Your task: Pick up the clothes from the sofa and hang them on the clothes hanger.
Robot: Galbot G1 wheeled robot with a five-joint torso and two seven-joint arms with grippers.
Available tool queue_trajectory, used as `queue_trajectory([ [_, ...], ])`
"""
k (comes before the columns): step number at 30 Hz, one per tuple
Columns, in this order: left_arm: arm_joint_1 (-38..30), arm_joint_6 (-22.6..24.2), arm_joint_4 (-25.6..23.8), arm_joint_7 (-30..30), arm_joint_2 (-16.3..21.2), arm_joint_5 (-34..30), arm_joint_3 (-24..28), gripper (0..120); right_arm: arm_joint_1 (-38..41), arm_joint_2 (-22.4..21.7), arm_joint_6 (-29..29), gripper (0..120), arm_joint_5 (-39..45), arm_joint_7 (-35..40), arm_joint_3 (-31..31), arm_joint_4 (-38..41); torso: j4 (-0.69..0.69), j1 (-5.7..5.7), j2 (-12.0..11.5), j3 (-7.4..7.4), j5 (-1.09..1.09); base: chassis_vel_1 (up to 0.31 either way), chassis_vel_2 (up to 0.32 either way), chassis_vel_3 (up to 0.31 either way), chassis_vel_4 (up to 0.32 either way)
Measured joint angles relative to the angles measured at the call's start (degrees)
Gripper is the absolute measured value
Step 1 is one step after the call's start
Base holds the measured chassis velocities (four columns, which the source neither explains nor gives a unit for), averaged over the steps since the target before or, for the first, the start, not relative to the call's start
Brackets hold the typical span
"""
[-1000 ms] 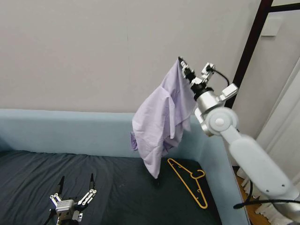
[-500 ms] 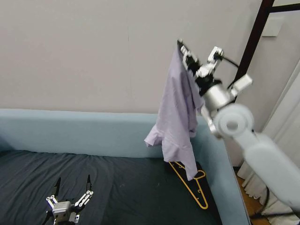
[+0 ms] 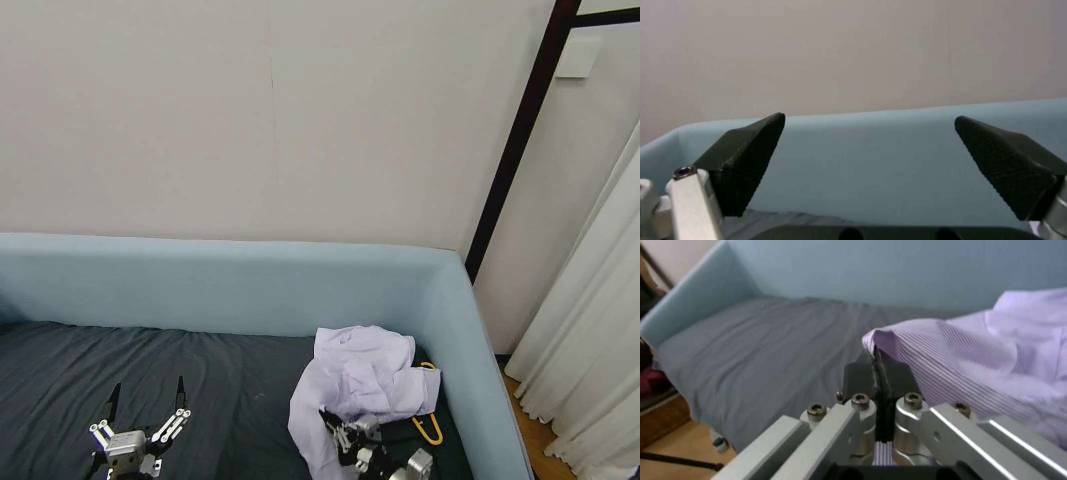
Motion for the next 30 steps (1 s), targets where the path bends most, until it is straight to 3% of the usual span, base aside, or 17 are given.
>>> queue_trajectory([
  [5,-0.1,-0.4,1.2,-0.1,1.1,-0.6,-1.9,100,-1.1,1.1,-5.5,2,1.0,4.7,-2.3,1.6,-0.01,0.0,0.0,0.0,0.0,0.0,0.0,0.0,0.0],
  [8,-0.5,-0.4,1.9,-0.1,1.5,-0.8,-2.6,100,-2.0,0.9,-10.4,16,3.9,6.9,-3.9,5.4,-0.02,0.0,0.0,0.0,0.0,0.0,0.0,0.0,0.0],
  [11,-0.7,-0.4,2.2,-0.1,1.6,-0.8,-2.7,100,-2.1,1.0,-11.7,25,6.1,7.3,-4.3,7.4,-0.02,0.0,0.0,0.01,-0.01,0.0,0.0,0.0,0.0],
  [15,-0.9,-0.3,2.3,-0.1,1.5,-0.4,-2.6,100,-1.5,1.6,-9.8,36,10.7,5.8,-3.5,8.9,-0.02,0.0,0.0,0.01,0.0,0.0,0.0,0.0,0.0],
  [18,-1.1,-0.3,2.4,0.0,1.1,0.4,-2.5,100,0.2,3.0,-3.4,51,17.4,1.2,-0.6,7.8,-0.01,0.0,0.0,0.01,0.0,0.0,0.0,0.0,0.0],
  [22,-1.1,-0.2,2.4,0.0,0.8,0.9,-2.3,100,0.8,4.1,-0.9,65,20.7,3.1,1.6,5.4,-0.01,0.0,0.0,0.01,0.01,0.0,0.0,0.0,0.0],
  [27,-1.3,-0.2,2.4,0.0,0.8,1.4,-2.2,100,-2.7,1.1,-1.1,84,16.4,3.4,0.8,9.0,-0.03,0.01,0.0,0.01,0.0,0.0,0.0,0.0,0.0],
  [30,-1.4,-0.2,2.6,0.0,0.8,1.8,-1.9,100,-3.8,0.7,-2.9,93,14.7,7.6,-0.2,10.6,-0.04,0.01,0.0,0.01,0.0,0.0,0.0,0.0,0.0],
])
